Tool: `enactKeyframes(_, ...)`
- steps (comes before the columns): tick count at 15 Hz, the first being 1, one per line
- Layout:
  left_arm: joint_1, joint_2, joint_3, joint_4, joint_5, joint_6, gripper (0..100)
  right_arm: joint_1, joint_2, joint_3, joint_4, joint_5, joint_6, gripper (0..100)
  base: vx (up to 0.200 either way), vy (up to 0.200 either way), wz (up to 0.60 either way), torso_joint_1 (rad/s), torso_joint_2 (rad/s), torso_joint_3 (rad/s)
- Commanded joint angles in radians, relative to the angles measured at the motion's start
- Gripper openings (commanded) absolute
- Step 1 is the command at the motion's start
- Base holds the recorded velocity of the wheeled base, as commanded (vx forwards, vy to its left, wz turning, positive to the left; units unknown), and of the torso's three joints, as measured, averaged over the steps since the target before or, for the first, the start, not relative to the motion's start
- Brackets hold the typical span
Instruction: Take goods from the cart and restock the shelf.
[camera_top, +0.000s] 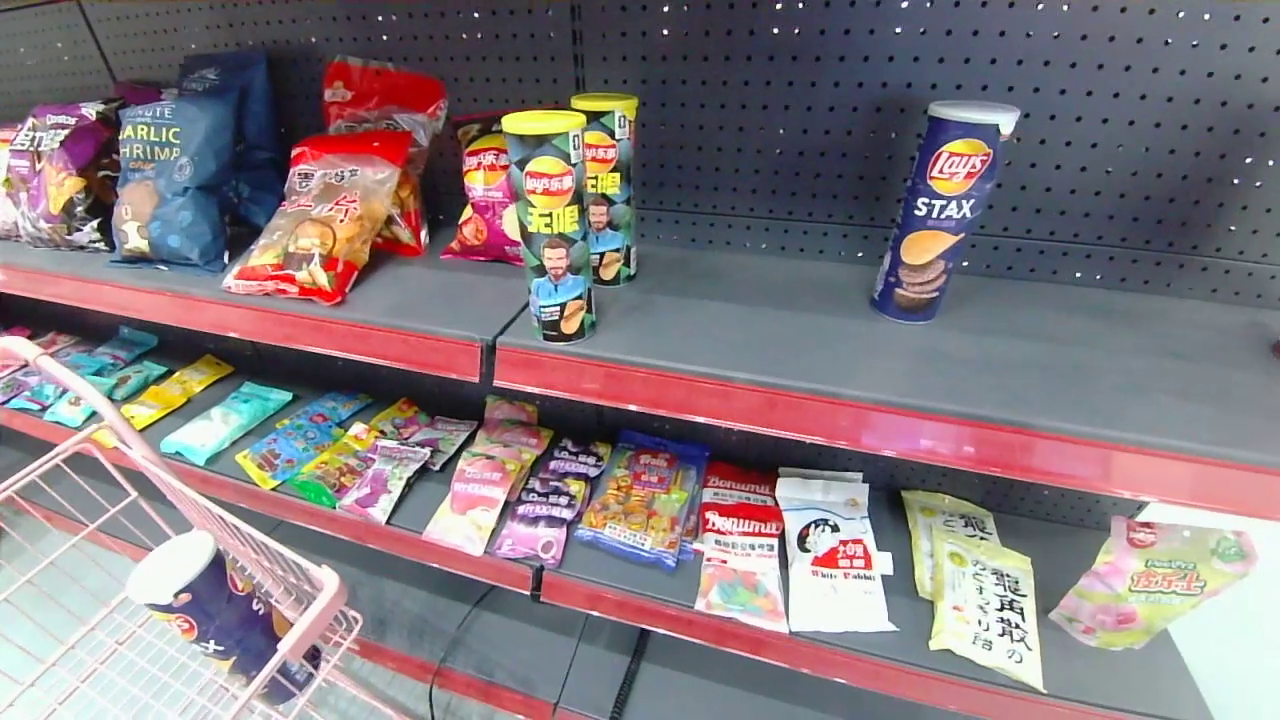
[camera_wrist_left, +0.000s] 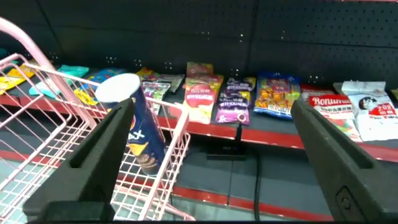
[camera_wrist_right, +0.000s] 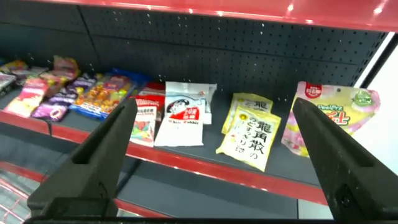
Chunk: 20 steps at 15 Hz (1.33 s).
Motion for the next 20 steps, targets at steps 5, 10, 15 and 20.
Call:
enactKeyframes(5,0.000,0.001,0.000,0.000,-0.001,0.000,100,0.001,0.001,-0.001,0.000,0.000,-0.003,100,0.000,0.000,0.24,-0.016,0.05,0.031)
enactKeyframes(10,0.000,0.001,0.000,0.000,-0.001,0.000,100,0.001,0.001,-0.001,0.000,0.000,-0.001,100,0.000,0.000,0.60,-0.001,0.01,0.005)
enactKeyframes(15,0.000,0.001,0.000,0.000,-0.001,0.000,100,0.001,0.001,-0.001,0.000,0.000,0.001,100,0.000,0.000,0.24,-0.001,0.00,0.002)
enactKeyframes(20,0.000,0.001,0.000,0.000,-0.001,0.001,100,0.001,0.001,0.000,0.000,0.000,0.002,100,0.000,0.000,0.00,0.000,0.00,0.000)
